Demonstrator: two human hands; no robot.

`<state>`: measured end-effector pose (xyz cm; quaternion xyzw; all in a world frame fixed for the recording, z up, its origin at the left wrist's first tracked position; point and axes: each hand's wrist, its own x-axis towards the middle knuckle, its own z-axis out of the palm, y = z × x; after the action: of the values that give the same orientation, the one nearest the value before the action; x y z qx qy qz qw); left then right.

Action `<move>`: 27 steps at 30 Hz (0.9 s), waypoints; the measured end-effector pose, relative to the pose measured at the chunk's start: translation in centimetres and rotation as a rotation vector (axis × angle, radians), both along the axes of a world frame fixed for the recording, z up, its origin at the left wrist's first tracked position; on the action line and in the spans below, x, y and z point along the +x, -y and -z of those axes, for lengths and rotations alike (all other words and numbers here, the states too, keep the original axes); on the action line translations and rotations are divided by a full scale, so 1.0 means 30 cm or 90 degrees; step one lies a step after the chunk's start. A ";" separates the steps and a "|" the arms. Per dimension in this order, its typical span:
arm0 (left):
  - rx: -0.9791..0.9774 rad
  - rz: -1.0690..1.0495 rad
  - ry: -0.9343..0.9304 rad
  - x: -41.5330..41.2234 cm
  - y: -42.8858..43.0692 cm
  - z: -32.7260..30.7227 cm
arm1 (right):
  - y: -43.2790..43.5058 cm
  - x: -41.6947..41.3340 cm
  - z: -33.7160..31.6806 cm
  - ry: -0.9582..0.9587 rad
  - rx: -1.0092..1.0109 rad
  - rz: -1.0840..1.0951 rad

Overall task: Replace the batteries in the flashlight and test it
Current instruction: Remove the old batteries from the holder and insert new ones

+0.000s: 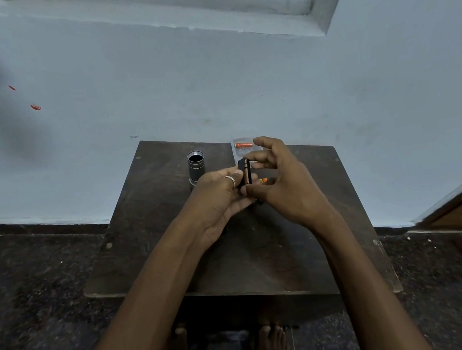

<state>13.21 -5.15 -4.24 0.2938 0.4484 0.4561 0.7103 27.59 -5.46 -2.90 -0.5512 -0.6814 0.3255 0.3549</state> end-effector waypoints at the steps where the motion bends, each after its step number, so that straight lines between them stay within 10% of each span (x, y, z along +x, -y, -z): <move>1: -0.005 -0.003 0.004 0.001 -0.001 0.002 | -0.002 0.004 -0.004 0.010 -0.006 -0.010; 27: -0.060 -0.018 0.067 -0.029 -0.005 -0.009 | -0.471 -0.094 0.047 0.628 0.000 -0.040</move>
<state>12.34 -5.00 -3.96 0.2296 0.4354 0.4594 0.7394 24.77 8.66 -4.29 -0.6185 -0.7847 0.0363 -0.0202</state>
